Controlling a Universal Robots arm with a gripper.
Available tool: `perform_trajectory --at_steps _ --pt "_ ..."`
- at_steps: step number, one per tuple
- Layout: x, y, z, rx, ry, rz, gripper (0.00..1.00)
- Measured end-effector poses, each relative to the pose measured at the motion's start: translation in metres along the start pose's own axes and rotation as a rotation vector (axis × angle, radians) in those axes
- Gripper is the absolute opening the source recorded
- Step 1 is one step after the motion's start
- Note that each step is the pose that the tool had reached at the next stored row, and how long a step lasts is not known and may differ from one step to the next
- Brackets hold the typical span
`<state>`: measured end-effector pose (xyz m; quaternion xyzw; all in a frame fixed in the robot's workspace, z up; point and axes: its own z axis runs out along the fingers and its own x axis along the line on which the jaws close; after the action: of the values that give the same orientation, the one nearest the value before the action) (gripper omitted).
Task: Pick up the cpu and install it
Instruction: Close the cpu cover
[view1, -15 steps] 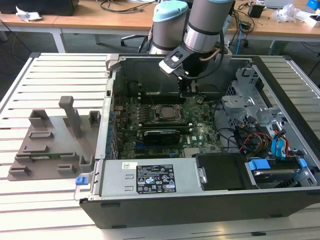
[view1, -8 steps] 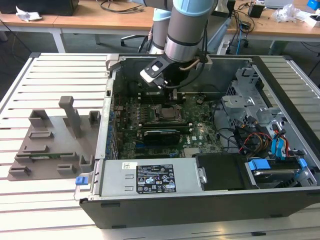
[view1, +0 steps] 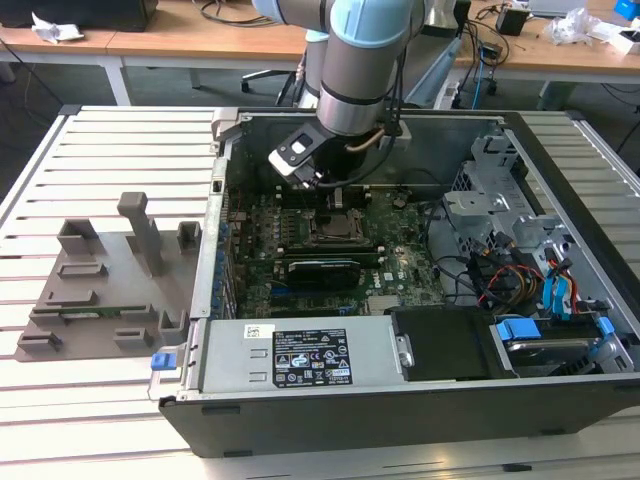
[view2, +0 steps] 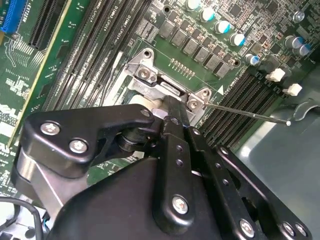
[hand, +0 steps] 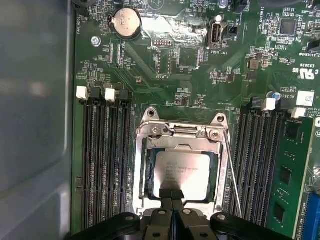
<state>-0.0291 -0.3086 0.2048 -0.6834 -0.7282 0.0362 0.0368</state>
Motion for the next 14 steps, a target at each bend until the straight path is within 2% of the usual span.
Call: perform_trajectory --at_steps 3,4,8,11,13,14 --pt "-0.0003 0.0006 0.0018 0.0010 -0.0010 0.000 0.11" --pt "-0.0004 0.0027 0.0019 0.0012 -0.0011 0.001 0.11" --pt "-0.0016 0.0228 0.0001 0.0011 -0.0001 0.000 0.11" --pt "-0.0023 0.0365 -0.0021 0.0064 0.0010 -0.001 0.11" --pt "-0.0024 0.0403 -0.0061 0.0103 0.0017 -0.001 0.11" --pt "-0.0027 0.0409 -0.0106 0.0126 0.0008 0.000 0.11"
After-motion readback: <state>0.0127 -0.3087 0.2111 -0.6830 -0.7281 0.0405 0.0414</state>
